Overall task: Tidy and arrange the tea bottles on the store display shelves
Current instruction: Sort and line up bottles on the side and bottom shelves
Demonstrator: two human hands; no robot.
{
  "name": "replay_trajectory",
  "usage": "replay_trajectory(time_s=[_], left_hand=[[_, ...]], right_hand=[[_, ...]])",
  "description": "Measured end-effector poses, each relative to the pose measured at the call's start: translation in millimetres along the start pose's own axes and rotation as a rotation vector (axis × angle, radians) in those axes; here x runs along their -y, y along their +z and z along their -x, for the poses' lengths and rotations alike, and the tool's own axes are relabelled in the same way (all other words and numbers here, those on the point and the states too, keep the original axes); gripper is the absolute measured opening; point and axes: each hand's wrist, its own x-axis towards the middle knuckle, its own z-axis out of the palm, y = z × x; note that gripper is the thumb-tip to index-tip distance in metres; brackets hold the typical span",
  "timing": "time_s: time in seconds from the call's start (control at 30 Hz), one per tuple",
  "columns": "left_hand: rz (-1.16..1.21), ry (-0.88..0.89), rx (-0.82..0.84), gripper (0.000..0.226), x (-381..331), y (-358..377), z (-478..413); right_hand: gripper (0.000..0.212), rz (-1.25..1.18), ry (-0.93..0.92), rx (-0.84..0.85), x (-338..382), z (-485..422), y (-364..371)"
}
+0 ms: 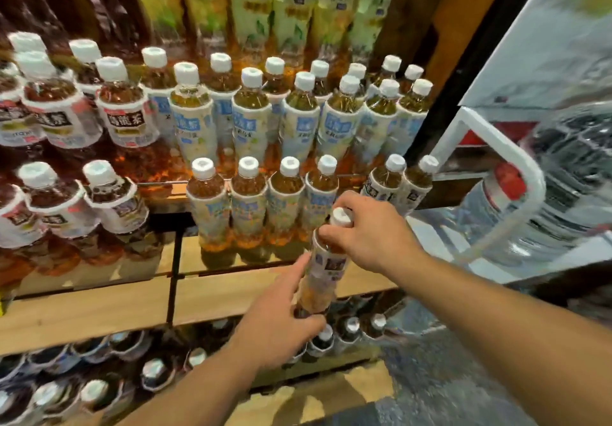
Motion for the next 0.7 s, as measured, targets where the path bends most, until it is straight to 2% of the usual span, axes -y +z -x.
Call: replay_trajectory(time_s=[0.1, 0.27, 0.4, 0.7], left_hand=[[0.114, 0.032, 0.058, 0.09, -21.2, 25.1, -25.4], [-0.015, 0.014, 0.123, 0.098, -54.7, 27.2, -74.3], [-0.036, -0.008, 0.11, 0.097, -62.7, 22.6, -108.8], [-0.006, -0.024, 0.055, 0.091, -38.4, 15.3, -110.8]], right_hand=[[0.028, -0.013, 0.06, -0.091, -33.6, -17.6, -22.4], [0.029, -0.038, 0.055, -0.172, -58.5, -52.9, -41.4], [0.033, 0.013, 0.033, -0.149, -59.0, -85.0, -48.4], [0.021, 0.002, 0.056, -0.093, -43.8, -120.3, -39.7]])
